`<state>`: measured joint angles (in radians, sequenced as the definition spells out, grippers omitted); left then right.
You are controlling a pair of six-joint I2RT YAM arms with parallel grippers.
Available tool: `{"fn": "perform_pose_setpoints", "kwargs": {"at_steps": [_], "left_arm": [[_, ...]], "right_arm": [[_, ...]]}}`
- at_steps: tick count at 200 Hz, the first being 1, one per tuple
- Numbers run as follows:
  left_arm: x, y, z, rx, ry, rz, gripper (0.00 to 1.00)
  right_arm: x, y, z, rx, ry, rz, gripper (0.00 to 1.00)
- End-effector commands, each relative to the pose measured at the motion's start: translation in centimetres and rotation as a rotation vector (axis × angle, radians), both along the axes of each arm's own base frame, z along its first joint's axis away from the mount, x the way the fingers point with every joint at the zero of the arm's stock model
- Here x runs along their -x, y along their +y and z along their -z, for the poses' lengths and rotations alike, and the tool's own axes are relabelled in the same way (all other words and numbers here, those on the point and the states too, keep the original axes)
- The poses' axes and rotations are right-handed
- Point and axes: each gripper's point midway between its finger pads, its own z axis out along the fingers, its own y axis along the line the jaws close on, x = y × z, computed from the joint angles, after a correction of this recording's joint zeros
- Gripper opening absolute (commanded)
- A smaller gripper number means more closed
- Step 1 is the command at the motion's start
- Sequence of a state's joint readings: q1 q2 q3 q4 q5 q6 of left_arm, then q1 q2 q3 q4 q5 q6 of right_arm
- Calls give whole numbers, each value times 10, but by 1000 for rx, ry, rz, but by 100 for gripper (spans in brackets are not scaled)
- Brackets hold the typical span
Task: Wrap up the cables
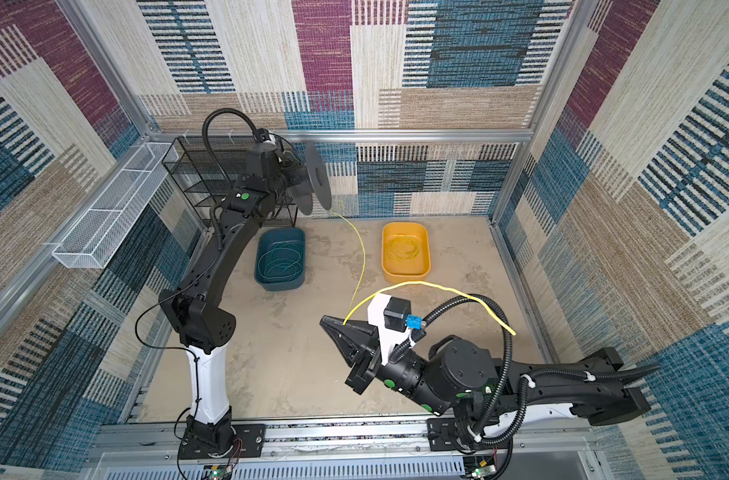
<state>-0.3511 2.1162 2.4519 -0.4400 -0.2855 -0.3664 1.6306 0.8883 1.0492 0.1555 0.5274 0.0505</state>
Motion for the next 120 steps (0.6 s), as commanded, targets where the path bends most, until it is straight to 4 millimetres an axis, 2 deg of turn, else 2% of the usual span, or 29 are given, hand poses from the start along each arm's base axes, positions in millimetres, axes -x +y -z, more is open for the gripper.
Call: {"fn": "perform_pose_setpoints", "kwargs": {"at_steps": [1, 27, 44, 54, 66, 78, 115, 120], "left_arm": [[-6, -7, 5, -21, 15, -4, 0], [-17, -11, 45, -61, 97, -38, 0], [-22, -11, 61, -68, 103, -53, 0], [-24, -11, 68, -76, 119, -57, 0], [-25, -15, 79, -93, 147, -42, 0], [-23, -18, 89, -122, 173, -32, 0], [4, -30, 119, -217, 205, 36, 0], [9, -31, 120, -224, 196, 38, 0]], "right_arm": [[19, 8, -27, -75, -3, -120, 0], [41, 16, -64, -127, -52, -242, 0], [53, 29, -70, -122, -72, -307, 0], [52, 33, -74, -114, -79, -293, 0], [48, 31, -80, -123, -95, -264, 0], [40, 20, -91, -152, -112, -213, 0], [-1, -21, -137, -216, -194, 25, 0], [-14, -28, -143, -225, -202, 72, 0]]}}
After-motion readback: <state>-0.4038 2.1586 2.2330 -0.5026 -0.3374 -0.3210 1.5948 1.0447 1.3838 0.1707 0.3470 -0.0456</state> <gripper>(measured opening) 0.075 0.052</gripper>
